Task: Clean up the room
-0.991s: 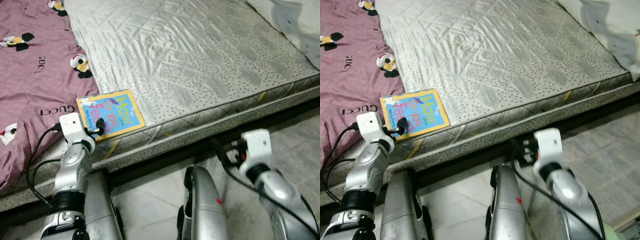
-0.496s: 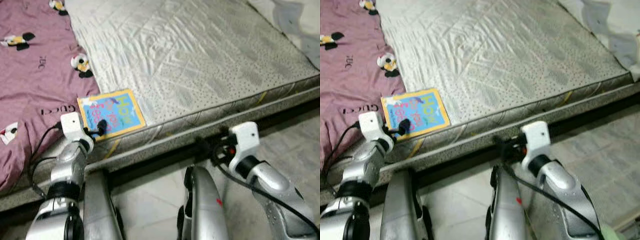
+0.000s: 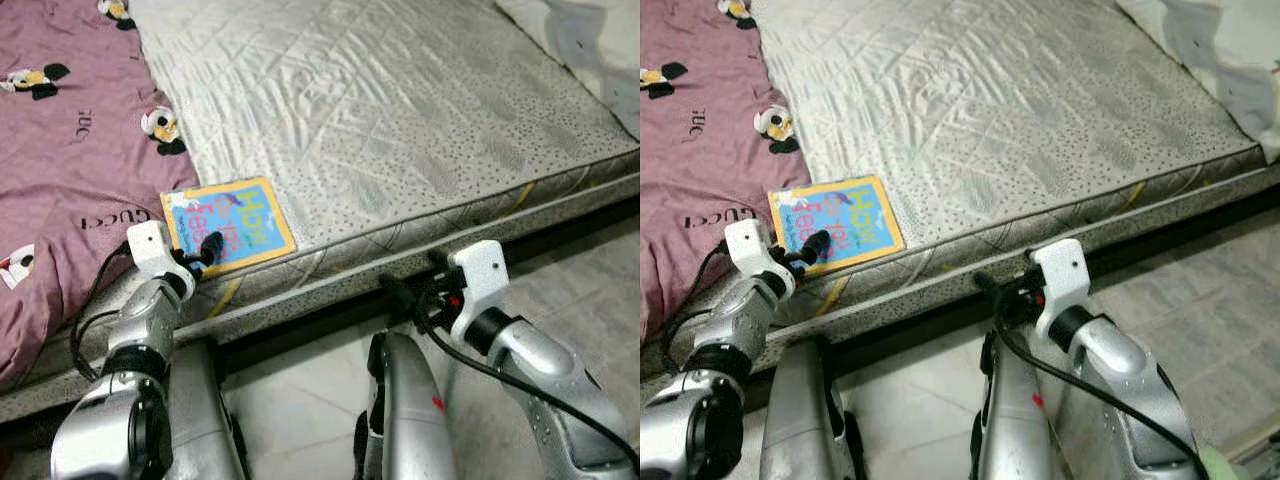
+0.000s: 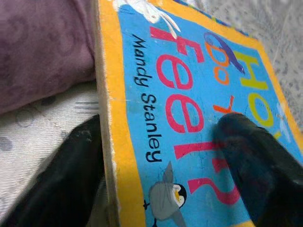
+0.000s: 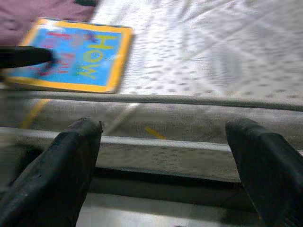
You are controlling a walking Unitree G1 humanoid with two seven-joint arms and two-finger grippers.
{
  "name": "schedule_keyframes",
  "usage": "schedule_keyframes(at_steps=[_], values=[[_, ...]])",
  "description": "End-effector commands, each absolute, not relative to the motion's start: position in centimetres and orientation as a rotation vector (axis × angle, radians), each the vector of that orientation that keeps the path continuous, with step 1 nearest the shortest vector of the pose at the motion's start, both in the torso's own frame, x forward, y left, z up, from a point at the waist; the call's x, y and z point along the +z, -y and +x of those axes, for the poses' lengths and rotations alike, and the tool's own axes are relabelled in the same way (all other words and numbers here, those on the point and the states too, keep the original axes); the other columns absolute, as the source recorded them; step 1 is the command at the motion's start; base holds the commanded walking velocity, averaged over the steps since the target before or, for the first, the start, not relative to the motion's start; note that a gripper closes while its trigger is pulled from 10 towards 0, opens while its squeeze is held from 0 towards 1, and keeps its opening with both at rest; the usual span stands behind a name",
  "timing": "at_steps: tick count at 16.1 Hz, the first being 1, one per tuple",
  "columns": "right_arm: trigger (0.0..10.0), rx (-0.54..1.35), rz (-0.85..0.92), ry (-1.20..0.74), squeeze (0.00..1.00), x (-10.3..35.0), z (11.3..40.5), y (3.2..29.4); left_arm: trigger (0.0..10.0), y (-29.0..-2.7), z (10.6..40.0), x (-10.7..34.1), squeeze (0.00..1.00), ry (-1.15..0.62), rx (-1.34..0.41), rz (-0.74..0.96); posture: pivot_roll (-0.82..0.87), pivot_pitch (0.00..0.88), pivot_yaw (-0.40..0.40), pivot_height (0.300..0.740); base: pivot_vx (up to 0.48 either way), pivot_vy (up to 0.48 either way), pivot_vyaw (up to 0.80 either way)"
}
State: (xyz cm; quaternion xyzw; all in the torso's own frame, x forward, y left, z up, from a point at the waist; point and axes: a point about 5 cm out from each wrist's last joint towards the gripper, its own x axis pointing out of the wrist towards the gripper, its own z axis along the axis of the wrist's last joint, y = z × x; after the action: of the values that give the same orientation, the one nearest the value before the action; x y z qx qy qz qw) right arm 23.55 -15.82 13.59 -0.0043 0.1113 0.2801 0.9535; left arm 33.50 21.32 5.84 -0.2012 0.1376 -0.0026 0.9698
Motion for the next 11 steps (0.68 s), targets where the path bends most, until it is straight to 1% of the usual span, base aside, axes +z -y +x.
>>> schedule_keyframes(at_steps=[1,4,6,7,9,10,11], values=[[10.0,0.674,0.016,-0.22,0.0,14.3,23.1,14.8,0.0,-20.9,33.5,5.6,0.0,-0.278,-0.019,-0.425,-0.26,0.135,-0.034,0.515,0.0,0.0,0.0],[10.0,0.738,0.012,-0.244,0.0,13.9,22.9,14.1,0.0,-21.3,33.5,5.4,0.0,-0.278,0.017,-0.491,-0.25,0.115,-0.034,0.515,0.0,0.0,0.0],[10.0,0.757,0.015,-0.247,0.0,13.5,23.2,13.1,0.0,-22.0,33.4,5.3,0.0,-0.277,0.064,-0.544,-0.24,0.101,-0.028,0.515,0.0,0.0,0.0],[10.0,0.761,0.017,-0.244,0.0,13.1,23.6,12.0,0.0,-22.4,33.4,5.4,0.0,-0.267,0.077,-0.552,-0.23,0.094,-0.024,0.515,0.0,0.0,0.0],[10.0,0.758,0.024,-0.24,0.0,12.7,24.2,11.0,0.0,-22.6,33.5,5.7,0.0,-0.253,0.078,-0.555,-0.23,0.083,-0.018,0.515,0.0,0.0,0.0],[10.0,0.745,0.018,-0.24,0.0,11.9,25.3,9.2,0.0,-22.6,33.7,6.0,0.0,-0.238,0.08,-0.559,-0.22,0.075,-0.016,0.515,0.0,0.0,0.0],[10.0,0.745,0.013,-0.24,0.0,11.7,25.6,8.6,0.0,-22.6,33.8,6.0,0.0,-0.236,0.082,-0.559,-0.22,0.073,-0.016,0.515,0.0,0.0,0.0]])
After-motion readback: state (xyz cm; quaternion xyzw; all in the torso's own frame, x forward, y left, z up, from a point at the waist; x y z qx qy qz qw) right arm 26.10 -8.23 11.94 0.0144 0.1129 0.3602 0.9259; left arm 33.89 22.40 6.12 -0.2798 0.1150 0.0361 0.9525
